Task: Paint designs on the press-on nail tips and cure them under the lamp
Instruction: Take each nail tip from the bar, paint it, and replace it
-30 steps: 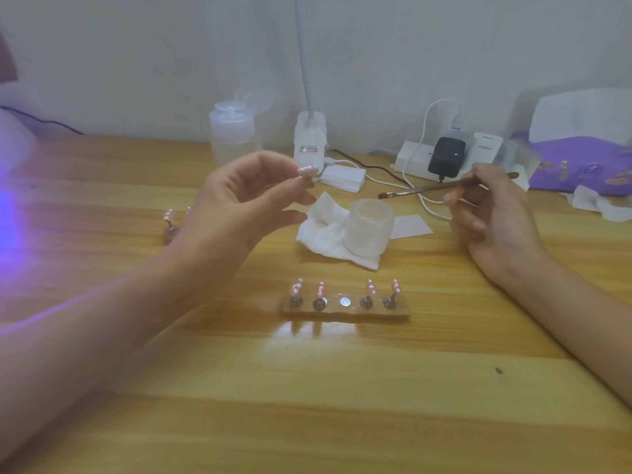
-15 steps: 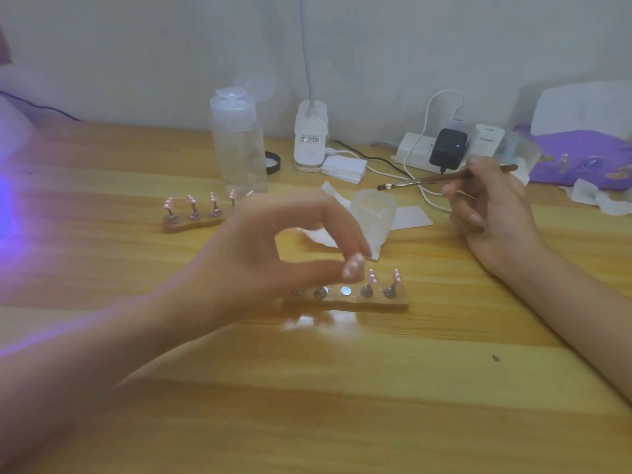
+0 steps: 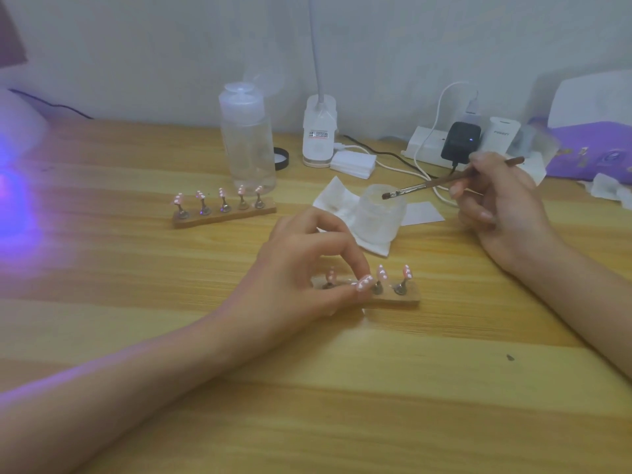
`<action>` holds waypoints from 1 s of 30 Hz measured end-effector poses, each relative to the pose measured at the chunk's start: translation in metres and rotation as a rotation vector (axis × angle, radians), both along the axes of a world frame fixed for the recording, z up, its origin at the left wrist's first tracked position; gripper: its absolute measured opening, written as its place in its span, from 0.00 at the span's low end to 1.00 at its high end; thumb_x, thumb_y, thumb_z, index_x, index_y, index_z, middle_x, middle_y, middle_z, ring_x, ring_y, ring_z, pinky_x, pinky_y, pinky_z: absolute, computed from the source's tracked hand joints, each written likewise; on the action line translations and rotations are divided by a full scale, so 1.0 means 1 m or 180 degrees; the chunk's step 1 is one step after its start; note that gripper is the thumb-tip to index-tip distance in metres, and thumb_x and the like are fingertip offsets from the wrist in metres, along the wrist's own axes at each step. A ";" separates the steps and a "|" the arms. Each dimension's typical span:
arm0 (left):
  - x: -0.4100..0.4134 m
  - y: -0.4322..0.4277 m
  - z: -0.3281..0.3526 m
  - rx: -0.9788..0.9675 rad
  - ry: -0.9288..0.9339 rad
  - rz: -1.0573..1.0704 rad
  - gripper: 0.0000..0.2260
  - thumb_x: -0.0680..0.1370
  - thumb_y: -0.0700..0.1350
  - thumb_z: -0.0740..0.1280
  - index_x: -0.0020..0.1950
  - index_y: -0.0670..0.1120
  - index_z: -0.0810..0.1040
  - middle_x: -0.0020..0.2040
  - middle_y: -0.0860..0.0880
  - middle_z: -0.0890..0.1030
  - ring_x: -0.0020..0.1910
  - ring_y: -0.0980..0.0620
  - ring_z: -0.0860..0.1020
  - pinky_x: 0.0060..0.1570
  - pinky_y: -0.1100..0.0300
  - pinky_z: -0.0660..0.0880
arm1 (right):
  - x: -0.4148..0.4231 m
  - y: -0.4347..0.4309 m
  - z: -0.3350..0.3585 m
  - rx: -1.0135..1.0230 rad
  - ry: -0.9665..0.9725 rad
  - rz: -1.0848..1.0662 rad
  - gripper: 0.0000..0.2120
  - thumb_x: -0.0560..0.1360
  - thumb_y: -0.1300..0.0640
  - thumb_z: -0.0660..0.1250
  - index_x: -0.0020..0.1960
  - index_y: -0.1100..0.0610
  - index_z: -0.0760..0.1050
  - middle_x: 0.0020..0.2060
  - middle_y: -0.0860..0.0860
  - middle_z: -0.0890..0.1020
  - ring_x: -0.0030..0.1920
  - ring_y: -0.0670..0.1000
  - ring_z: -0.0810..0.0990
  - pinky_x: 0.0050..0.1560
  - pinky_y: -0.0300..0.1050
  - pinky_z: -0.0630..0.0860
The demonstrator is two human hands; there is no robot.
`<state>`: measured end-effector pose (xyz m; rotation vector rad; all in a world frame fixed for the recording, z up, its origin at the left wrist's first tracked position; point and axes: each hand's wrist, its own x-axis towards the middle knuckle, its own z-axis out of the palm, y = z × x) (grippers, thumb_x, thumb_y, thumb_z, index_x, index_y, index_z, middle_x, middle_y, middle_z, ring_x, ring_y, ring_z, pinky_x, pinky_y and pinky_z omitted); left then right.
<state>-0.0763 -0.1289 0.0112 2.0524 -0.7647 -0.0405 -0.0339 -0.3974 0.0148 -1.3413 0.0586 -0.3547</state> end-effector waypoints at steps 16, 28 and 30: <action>0.001 -0.003 0.002 0.0127 0.0144 0.0100 0.04 0.69 0.53 0.74 0.40 0.56 0.81 0.47 0.57 0.80 0.56 0.54 0.74 0.57 0.58 0.70 | 0.001 -0.001 0.000 0.0052 0.0056 -0.0029 0.12 0.82 0.56 0.61 0.40 0.54 0.68 0.28 0.52 0.79 0.19 0.45 0.58 0.20 0.34 0.58; 0.000 0.000 -0.001 0.0159 0.0064 0.0163 0.05 0.72 0.50 0.73 0.39 0.54 0.79 0.40 0.55 0.81 0.46 0.58 0.73 0.43 0.65 0.67 | 0.000 0.000 0.000 0.0031 0.0046 -0.0043 0.12 0.82 0.56 0.60 0.40 0.55 0.68 0.27 0.51 0.79 0.19 0.44 0.58 0.20 0.34 0.57; 0.001 0.003 0.001 0.0270 0.0061 0.0173 0.06 0.69 0.54 0.74 0.41 0.55 0.80 0.41 0.58 0.80 0.48 0.59 0.73 0.48 0.62 0.68 | 0.001 -0.001 0.000 0.0028 0.0045 -0.0029 0.11 0.82 0.56 0.60 0.40 0.55 0.68 0.28 0.51 0.79 0.19 0.44 0.58 0.19 0.34 0.57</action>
